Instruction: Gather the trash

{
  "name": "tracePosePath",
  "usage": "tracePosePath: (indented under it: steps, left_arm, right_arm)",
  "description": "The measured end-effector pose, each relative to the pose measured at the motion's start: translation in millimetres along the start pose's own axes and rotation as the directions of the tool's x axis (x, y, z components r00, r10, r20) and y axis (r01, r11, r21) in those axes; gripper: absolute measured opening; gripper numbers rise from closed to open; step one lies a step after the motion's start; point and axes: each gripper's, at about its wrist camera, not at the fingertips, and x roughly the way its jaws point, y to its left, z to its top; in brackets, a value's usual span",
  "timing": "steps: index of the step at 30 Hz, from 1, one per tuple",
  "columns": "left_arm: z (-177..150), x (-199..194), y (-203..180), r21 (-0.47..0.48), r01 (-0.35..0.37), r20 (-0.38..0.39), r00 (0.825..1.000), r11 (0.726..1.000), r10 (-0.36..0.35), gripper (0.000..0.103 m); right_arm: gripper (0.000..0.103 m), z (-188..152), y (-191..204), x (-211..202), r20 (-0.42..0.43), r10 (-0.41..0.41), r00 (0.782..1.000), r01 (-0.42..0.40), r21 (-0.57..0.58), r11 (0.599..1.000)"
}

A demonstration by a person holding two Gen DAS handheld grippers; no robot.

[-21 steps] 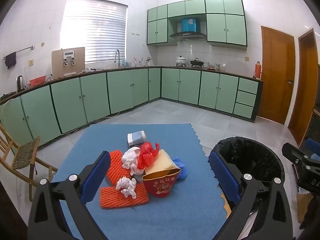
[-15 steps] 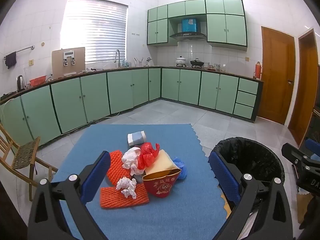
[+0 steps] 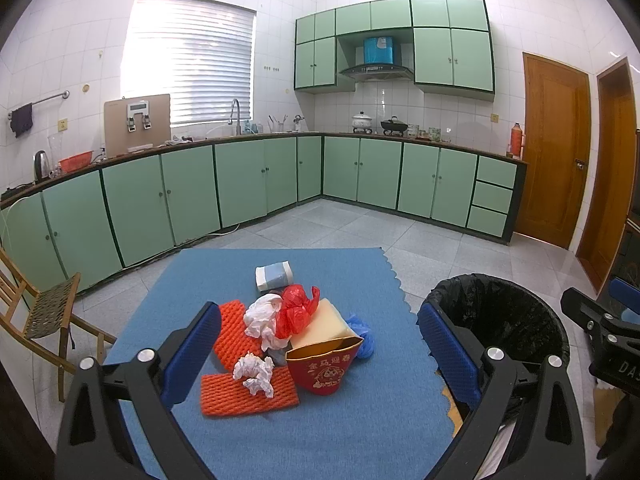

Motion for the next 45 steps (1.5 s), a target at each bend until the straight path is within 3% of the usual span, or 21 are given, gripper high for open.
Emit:
tracePosePath:
  steps: [45]
  left_arm:
    - [1.8, -0.2, 2.5, 0.000, -0.001, -0.002, 1.000, 1.000, 0.001, 0.097]
  right_arm:
    - [0.098, -0.5, 0.2, 1.4, -0.007, 0.003, 1.000, -0.003, -0.001, 1.000]
